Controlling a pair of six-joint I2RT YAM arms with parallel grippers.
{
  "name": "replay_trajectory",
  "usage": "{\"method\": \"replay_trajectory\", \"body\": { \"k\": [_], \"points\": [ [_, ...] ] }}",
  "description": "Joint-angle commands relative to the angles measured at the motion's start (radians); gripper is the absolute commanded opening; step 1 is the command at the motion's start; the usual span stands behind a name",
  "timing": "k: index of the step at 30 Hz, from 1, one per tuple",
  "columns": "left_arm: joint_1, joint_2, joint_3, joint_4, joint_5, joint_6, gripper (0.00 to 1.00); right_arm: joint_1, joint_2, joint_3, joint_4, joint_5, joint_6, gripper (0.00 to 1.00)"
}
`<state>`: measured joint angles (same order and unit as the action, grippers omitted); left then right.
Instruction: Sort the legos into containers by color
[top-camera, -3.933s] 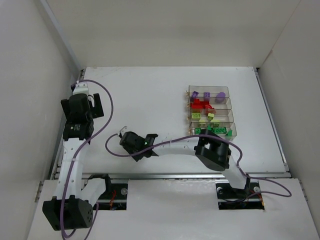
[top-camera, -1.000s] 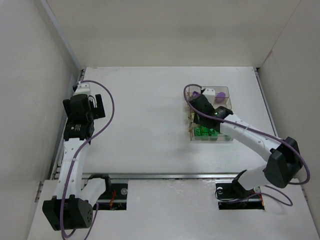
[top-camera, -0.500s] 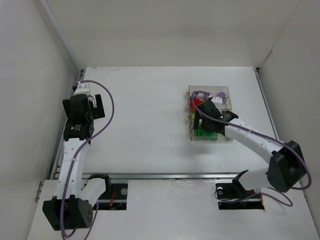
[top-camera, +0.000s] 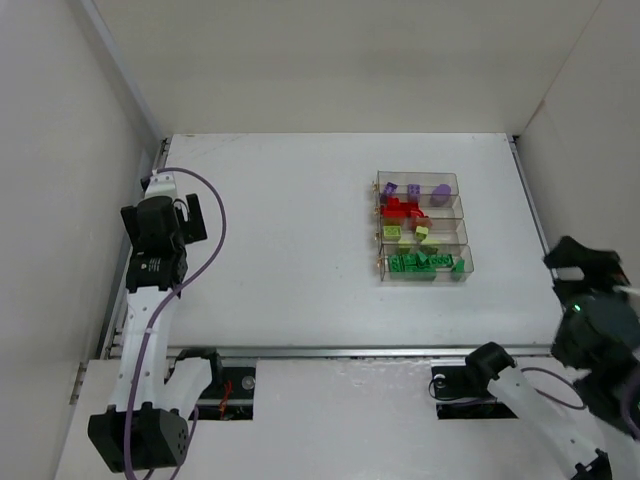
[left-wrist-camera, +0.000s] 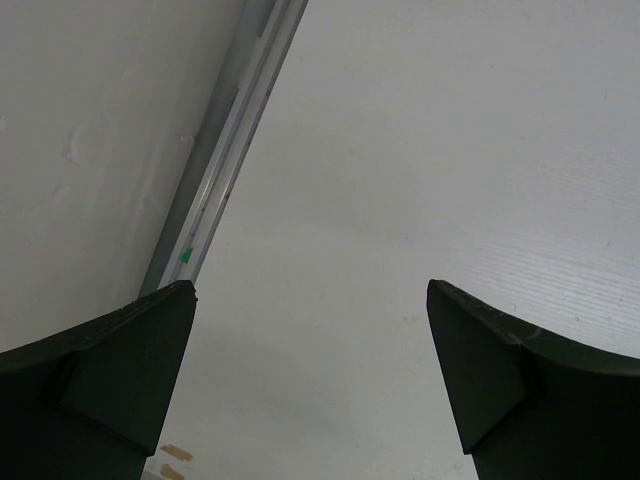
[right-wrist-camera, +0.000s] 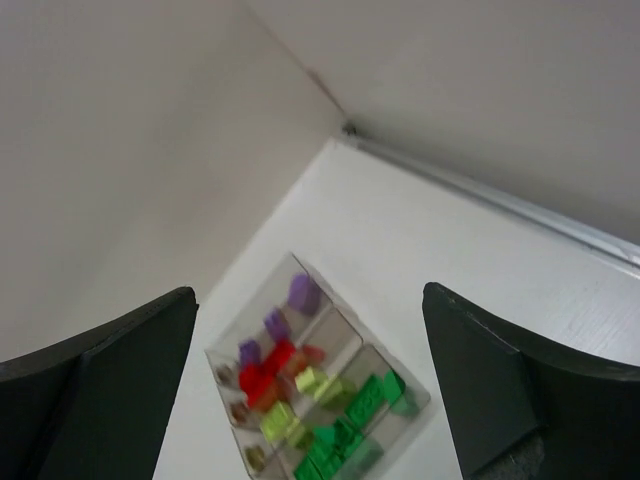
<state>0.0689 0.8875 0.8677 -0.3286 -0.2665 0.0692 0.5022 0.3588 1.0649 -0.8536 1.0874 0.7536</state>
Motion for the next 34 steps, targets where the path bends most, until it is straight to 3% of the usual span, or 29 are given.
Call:
{"method": "replay_trajectory", "body": {
  "k": [1,4,9,13,34],
  "points": [
    [0.009,-0.028,-0.007,0.045,-0.028,-0.022,1.0,-0.002,-0.162,-0.038,-0.03,0.114,-0.057,1.0],
    [0.009,-0.038,-0.007,0.054,-0.048,-0.031,1.0,-0.002,-0.293,-0.072,0.07,0.014,-0.192,1.0],
    [0.009,-0.058,-0.007,0.045,-0.048,-0.031,1.0,-0.002,-0.272,0.077,-0.132,0.077,-0.022,1.0],
    [0.009,-0.067,-0.007,0.034,-0.048,-0.031,1.0,-0.002,-0.239,0.158,-0.235,0.086,0.016,1.0],
    [0.009,-0.143,-0.007,0.007,-0.03,-0.031,1.0,-0.002,-0.28,0.156,-0.275,-0.021,0.038,1.0]
  ]
}}
